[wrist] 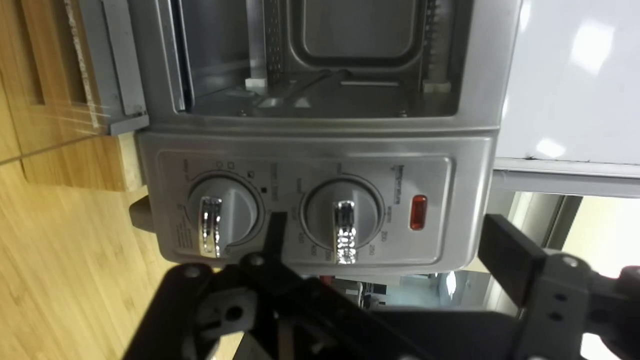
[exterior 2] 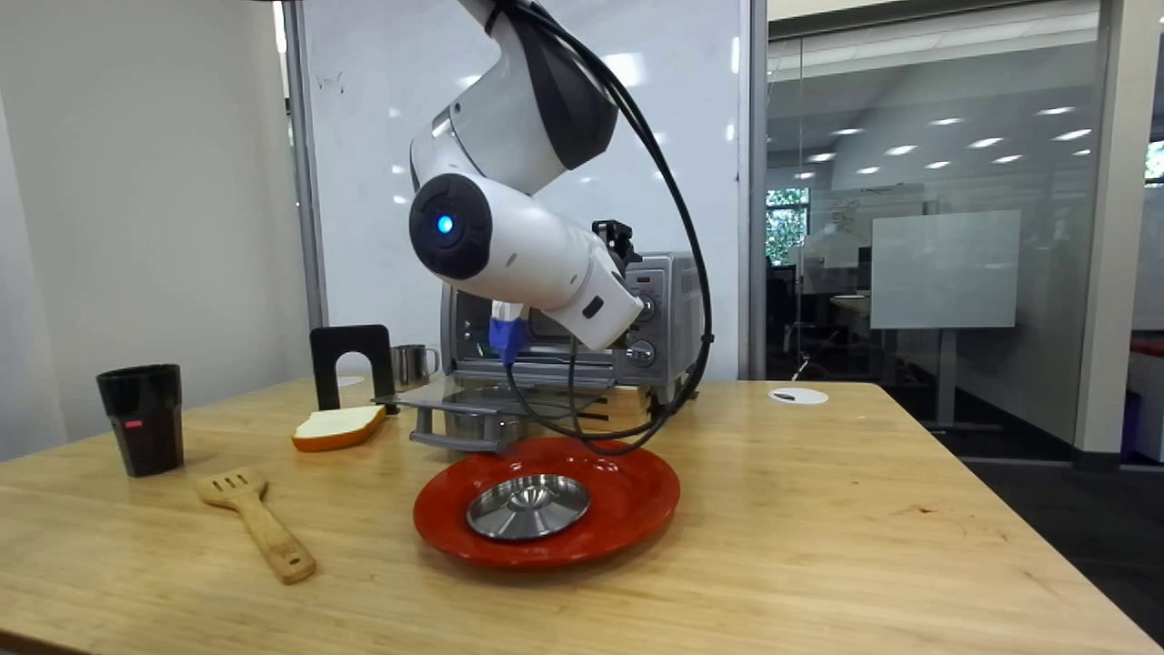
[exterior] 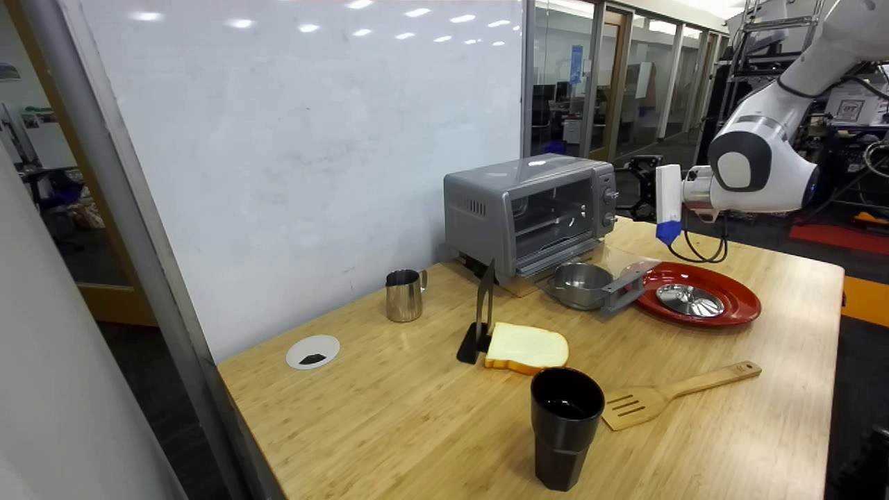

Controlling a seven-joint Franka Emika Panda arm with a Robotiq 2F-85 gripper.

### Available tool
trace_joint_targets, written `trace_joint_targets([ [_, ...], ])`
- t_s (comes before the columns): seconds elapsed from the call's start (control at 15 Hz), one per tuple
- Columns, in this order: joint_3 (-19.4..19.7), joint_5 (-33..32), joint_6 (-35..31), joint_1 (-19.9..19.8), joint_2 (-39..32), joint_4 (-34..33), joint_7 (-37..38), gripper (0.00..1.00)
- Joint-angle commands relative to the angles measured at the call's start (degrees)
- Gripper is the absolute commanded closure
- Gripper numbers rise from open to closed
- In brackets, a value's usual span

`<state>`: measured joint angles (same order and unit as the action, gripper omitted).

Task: Turn the top knob on the toaster oven to the left

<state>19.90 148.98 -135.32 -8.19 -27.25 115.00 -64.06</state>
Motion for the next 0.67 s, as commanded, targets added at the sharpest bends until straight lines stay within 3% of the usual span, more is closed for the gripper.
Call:
trace_joint_targets([
  [0.0, -0.2, -0.2, -1.4, -0.4, -1.4, -2.1, 0.4, 0.34],
  [0.6, -0.2, -0.2, -2.2, -0.2, -1.9, -2.3, 0.4, 0.98],
])
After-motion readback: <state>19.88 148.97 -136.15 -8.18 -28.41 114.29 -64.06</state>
